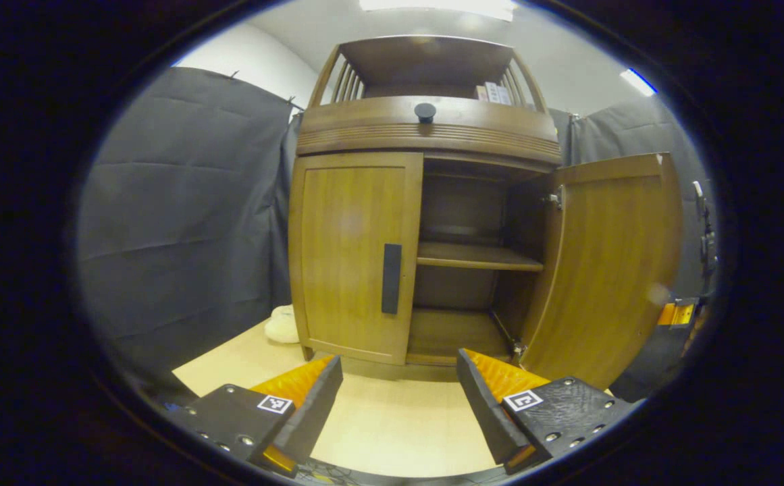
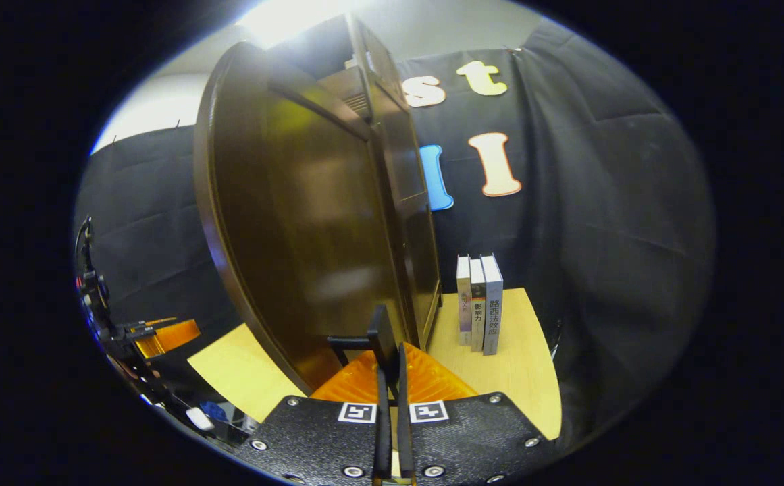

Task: Open the right door of the double-door shoe cabinet with the right hand, and open the left door with the left hand.

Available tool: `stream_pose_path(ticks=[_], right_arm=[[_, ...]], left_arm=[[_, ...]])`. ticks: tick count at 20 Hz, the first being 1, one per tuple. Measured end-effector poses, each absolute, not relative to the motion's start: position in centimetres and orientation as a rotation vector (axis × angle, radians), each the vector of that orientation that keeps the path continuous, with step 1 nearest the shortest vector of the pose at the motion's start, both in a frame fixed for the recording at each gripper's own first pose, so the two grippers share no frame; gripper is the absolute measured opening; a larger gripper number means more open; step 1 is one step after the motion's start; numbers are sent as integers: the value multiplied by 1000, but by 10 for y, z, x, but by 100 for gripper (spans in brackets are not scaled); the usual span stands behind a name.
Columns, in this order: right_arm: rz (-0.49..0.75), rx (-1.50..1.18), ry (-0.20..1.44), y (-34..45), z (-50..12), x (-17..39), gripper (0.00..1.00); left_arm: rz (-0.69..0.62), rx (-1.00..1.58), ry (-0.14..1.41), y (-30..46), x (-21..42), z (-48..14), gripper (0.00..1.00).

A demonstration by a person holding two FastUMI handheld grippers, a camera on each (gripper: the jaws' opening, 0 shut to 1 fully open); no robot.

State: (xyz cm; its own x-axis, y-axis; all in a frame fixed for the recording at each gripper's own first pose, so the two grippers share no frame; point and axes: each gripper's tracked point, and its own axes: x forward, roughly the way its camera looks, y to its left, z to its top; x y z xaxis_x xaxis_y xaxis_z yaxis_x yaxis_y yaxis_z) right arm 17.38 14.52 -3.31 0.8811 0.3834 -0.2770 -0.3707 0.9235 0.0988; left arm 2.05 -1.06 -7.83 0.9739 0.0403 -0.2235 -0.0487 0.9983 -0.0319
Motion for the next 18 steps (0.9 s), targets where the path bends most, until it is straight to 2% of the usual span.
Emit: stream_pose_path(ticks=[2, 3, 4, 6, 7, 11, 12, 16, 17, 18], right_arm=[[420, 40, 288, 143, -33, 173, 5], [451, 59, 281, 149, -31, 172, 8], [465, 90, 299, 155, -33, 169, 10], [446, 143, 351, 158, -33, 157, 24], [429, 156, 362, 157, -32, 155, 37], [356, 153, 348, 150, -35, 163, 92], [350, 138, 340, 148, -33, 163, 98], [211, 75, 302, 127, -33, 157, 96], [162, 71, 304, 119, -30, 147, 98], [111, 71, 300, 111, -26, 141, 98]], left_arm=[[80, -25, 223, -6, 25, -79, 100], [99, -10, 219, 0, 27, -77, 97], [117, 4, 212, 4, 31, -75, 100], [130, 15, 193, 10, 35, -71, 97], [127, 15, 185, 10, 38, -70, 100], [108, 18, 164, 13, 55, -69, 100], [96, 18, 162, 12, 63, -68, 100], [27, 27, 147, 9, 89, -66, 100], [12, 30, 152, 9, 97, -69, 89], [-12, 28, 156, 6, 103, -71, 97]])
